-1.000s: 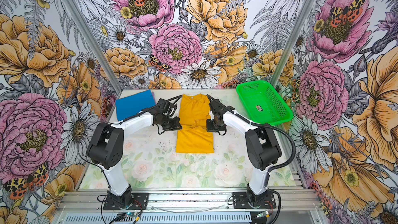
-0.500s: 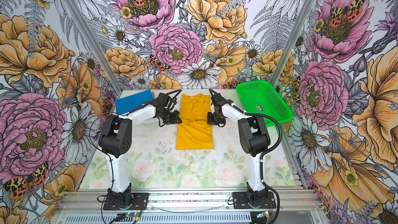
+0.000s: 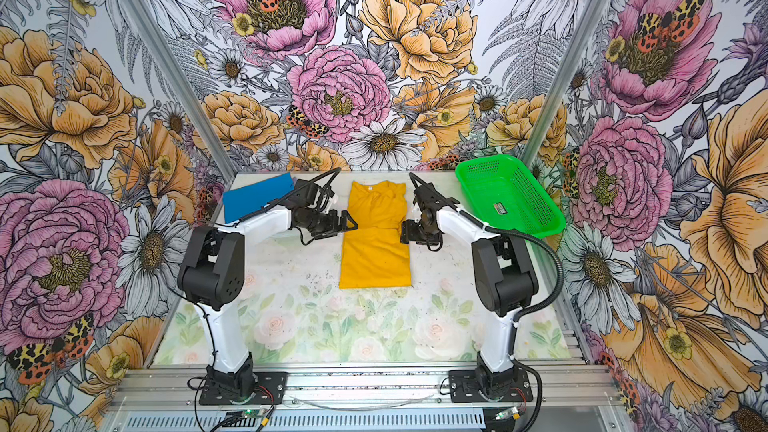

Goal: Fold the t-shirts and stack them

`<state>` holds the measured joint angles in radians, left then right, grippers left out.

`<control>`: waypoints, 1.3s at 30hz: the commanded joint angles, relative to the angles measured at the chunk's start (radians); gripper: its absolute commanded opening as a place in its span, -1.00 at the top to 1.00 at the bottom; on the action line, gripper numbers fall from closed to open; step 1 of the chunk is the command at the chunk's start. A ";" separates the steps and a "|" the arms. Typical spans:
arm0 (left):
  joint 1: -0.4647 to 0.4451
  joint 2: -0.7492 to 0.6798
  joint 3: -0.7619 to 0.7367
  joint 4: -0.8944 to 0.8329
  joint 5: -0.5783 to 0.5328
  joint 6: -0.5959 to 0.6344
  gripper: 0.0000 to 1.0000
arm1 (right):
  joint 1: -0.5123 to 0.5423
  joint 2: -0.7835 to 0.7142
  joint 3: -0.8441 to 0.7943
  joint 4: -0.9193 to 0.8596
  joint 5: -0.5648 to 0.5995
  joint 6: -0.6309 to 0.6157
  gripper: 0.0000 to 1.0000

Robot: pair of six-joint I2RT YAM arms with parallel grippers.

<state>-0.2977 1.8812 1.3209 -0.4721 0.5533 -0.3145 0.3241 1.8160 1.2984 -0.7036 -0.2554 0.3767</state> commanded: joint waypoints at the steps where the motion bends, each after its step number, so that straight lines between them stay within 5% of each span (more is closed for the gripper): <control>1: -0.011 -0.121 -0.128 0.119 0.027 -0.045 -0.98 | 0.022 -0.111 -0.113 0.072 0.001 0.013 -0.46; 6: -0.072 -0.263 -0.406 0.225 -0.041 -0.096 -0.96 | 0.077 -0.218 -0.278 0.145 -0.025 0.022 -0.46; 10: -0.114 -0.332 -0.592 0.356 -0.041 -0.148 -0.69 | 0.108 -0.280 -0.397 0.246 -0.055 0.044 -0.37; 20: -0.158 -0.290 -0.698 0.418 -0.072 -0.179 -0.30 | 0.123 -0.275 -0.504 0.343 -0.083 0.079 0.02; 24: -0.173 -0.261 -0.707 0.417 -0.075 -0.181 0.32 | 0.134 -0.246 -0.499 0.352 -0.093 0.078 0.21; 28: -0.183 -0.279 -0.715 0.373 -0.099 -0.182 1.00 | 0.144 -0.242 -0.514 0.348 -0.121 0.080 0.79; 35: -0.245 -0.483 -0.749 0.132 -0.224 -0.238 1.00 | 0.243 -0.419 -0.590 0.190 -0.103 0.124 0.99; 39: -0.395 -0.617 -0.819 -0.002 -0.302 -0.399 1.00 | 0.359 -0.566 -0.631 0.017 -0.052 0.200 1.00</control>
<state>-0.6064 1.3334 0.5507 -0.3172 0.3412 -0.5903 0.6224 1.3411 0.6884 -0.5308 -0.3447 0.5117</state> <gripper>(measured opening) 0.050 0.050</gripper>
